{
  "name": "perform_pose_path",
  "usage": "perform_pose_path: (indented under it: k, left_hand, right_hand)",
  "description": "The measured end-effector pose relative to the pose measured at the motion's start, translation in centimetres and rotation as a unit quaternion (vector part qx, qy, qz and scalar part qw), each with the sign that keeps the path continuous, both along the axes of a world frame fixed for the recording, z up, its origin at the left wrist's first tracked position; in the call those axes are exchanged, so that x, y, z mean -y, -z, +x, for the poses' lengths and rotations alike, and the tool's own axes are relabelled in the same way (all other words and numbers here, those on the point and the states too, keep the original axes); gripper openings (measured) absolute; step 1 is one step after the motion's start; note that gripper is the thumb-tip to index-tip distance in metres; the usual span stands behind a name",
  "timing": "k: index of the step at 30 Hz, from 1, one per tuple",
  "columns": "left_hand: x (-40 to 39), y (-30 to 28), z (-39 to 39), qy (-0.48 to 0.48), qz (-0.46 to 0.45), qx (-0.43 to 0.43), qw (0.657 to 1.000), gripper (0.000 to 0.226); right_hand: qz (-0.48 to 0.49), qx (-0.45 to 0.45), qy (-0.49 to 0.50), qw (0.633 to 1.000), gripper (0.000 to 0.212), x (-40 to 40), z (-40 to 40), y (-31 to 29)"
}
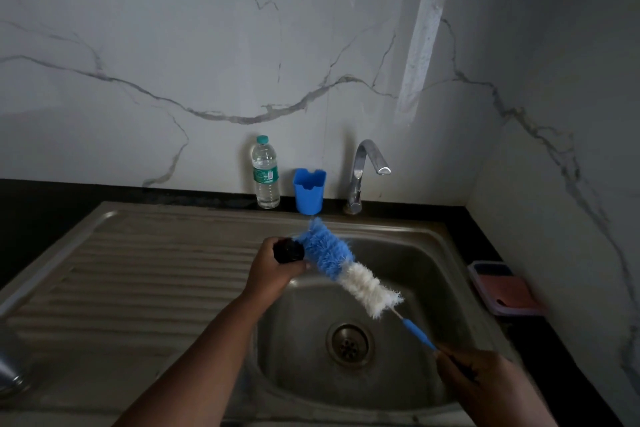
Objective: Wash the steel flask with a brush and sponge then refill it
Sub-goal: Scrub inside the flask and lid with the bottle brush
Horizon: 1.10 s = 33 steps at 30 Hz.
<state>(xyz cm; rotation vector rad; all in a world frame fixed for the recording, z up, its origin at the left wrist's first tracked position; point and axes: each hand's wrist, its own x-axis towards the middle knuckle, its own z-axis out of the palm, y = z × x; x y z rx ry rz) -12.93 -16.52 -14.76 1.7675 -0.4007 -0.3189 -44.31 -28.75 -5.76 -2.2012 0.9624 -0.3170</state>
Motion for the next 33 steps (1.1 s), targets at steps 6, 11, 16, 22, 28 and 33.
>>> perform_pose_path:
  k: [6,11,16,22,28,33]
  left_hand:
    - [-2.5,-1.1,-0.1,-0.003,-0.043,0.011,0.999,0.084]
    - [-7.1,-1.6,0.7,-0.073,-0.033,0.016,0.997,0.073]
    - [-13.7,-2.3,1.2,-0.164,-0.007,0.009,0.986,0.069]
    - [-21.8,-1.2,-0.2,-0.245,0.072,0.006,0.967,0.054]
    - [-27.6,0.5,-3.0,-0.290,0.161,-0.009,0.943,0.044]
    - [-28.7,1.6,-3.7,-0.292,0.254,-0.054,0.920,0.094]
  right_hand:
    - [0.038,0.039,-0.047,0.997,0.043,-1.2,1.9,-0.5]
    - [0.113,0.080,-0.109,0.984,0.032,-2.5,5.1,-0.8]
    - [0.136,0.072,-0.173,0.973,0.024,-4.4,8.8,-0.8]
    - [0.131,0.033,-0.265,0.955,0.016,-7.7,12.3,0.5]
    - [0.112,0.010,-0.306,0.945,0.037,-9.5,14.2,1.8]
    - [0.121,0.003,-0.321,0.939,0.046,-10.2,14.6,2.4]
